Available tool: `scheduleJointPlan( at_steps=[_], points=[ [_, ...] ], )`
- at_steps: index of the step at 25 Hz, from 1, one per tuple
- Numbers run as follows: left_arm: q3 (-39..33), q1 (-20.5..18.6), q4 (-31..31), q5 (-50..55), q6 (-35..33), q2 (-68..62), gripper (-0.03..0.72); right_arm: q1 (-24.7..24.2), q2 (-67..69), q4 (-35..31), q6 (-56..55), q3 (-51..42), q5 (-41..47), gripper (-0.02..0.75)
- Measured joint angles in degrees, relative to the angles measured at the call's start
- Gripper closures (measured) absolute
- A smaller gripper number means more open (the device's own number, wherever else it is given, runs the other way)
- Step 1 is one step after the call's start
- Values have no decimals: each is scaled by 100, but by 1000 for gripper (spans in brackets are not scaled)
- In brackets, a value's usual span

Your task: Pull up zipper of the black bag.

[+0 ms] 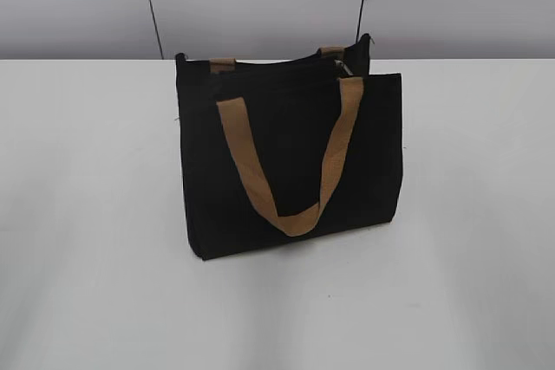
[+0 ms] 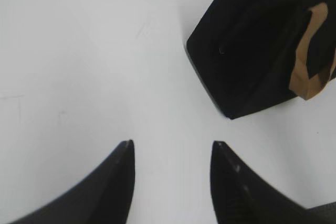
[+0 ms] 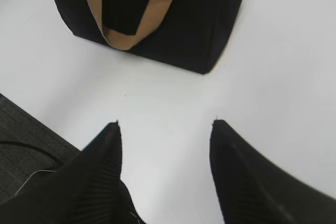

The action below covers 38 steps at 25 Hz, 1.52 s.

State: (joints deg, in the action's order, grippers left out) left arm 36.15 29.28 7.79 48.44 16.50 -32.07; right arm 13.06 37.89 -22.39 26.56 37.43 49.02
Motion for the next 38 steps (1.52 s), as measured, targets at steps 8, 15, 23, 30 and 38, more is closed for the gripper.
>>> scheduleJointPlan(
  at_steps=[8, 15, 23, 30, 38],
  points=[
    [-84, 5, -471, 887, -560, 1338, 333, 0, -1603, 1414, -1657, -79, 776, 326],
    [-208, 5, -521, 1243, -773, 2181, 333, 0, -2554, 1887, -1929, -79, 1549, 326],
    [-587, 5, -525, 1250, -777, 2614, 333, 0, -2970, 1879, -1940, -99, 1683, 326],
    [-587, 5, -484, 1250, -779, 2629, 333, 0, -2981, 1612, -1940, -879, 1570, 326],
    [-587, 5, -467, 1248, -779, 2629, 333, 0, -2981, 1610, -1922, -942, 1403, 326]
  ],
)
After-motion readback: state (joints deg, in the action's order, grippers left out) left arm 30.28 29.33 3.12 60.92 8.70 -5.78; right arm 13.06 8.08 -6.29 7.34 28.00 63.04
